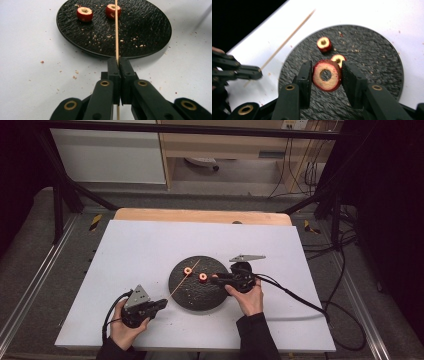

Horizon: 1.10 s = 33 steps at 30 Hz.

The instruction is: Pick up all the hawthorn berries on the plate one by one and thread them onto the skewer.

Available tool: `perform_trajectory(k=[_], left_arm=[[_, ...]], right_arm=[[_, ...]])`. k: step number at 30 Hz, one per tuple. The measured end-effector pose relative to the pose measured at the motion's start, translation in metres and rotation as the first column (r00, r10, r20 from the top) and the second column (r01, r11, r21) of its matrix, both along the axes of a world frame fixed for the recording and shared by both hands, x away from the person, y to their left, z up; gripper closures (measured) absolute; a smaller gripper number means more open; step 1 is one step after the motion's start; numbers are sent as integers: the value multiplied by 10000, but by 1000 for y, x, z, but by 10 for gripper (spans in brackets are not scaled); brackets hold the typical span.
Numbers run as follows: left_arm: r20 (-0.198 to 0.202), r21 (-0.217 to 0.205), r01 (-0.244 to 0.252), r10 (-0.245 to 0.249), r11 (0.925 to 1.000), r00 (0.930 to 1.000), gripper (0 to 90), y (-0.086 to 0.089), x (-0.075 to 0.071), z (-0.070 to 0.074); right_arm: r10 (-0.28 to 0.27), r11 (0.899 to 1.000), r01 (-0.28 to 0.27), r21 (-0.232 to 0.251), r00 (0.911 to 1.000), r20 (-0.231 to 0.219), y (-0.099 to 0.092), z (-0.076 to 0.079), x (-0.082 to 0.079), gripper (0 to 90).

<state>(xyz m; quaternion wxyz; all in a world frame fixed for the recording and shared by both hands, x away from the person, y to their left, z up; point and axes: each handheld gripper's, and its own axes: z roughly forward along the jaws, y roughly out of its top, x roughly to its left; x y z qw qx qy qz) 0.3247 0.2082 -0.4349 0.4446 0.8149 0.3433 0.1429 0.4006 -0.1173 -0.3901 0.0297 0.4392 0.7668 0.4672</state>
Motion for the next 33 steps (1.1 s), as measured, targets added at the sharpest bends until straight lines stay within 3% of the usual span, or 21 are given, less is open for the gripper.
perform_trajectory(k=[7, 10, 11, 17, 21, 22, 23, 27, 28, 29, 31, 32, 33], left_arm=[[36, -91, -34, 34, 10000, 10000, 883, -2, -2, 0], [28, -120, -63, 63, 9999, 10000, 883, -3, -2, 0], [22, -118, -57, 57, 9999, 10000, 883, -3, -2, 0], [84, -159, -176, 177, 9997, 9998, 883, -4, -4, 1], [161, -177, -285, 288, 9994, 9995, 882, -6, -5, 1], [173, -216, -327, 331, 9992, 9993, 882, -7, -6, 1], [187, -232, -380, 385, 9990, 9991, 882, -7, -6, 1], [259, -300, -607, 615, 9977, 9978, 881, -13, -8, 2], [259, -300, -607, 615, 9977, 9978, 881, -13, -8, 2], [271, -353, -622, 632, 9974, 9976, 881, -14, -8, 3], [313, -417, -653, 666, 9970, 9973, 881, -16, -9, 4], [339, -438, -678, 693, 9967, 9970, 881, -18, -9, 4], [383, -500, -705, 725, 9963, 9966, 880, -20, -10, 5]], right_arm=[[-415, 9934, 365, 1086, 9982, 438, 2, -6, -3, 622], [-599, 9896, 525, 1337, 9969, 519, 4, -9, -3, 623], [-741, 9847, 642, 1618, 9957, 555, 7, -13, -2, 623], [-1052, 9727, 899, 2140, 9926, 612, 11, -17, 0, 623], [-1334, 9547, 1089, 2770, 9885, 711, 7, -15, 1, 623], [-1334, 9547, 1089, 2770, 9885, 711, 7, -15, 1, 623], [-1473, 9462, 1181, 3012, 9861, 762, 4, -14, 2, 623], [-1860, 9279, 1463, 3429, 9788, 856, -1, -12, 3, 623], [-1860, 9279, 1463, 3429, 9788, 856, -1, -12, 3, 623], [-2081, 9128, 1607, 3753, 9741, 890, -5, -12, 3, 623], [-2291, 9029, 1715, 3942, 9679, 1038, -7, -12, 3, 623], [-2291, 9029, 1715, 3942, 9679, 1038, -7, -12, 3, 623], [-2520, 8879, 1859, 4208, 9618, 1069, -8, -12, 2, 623]])
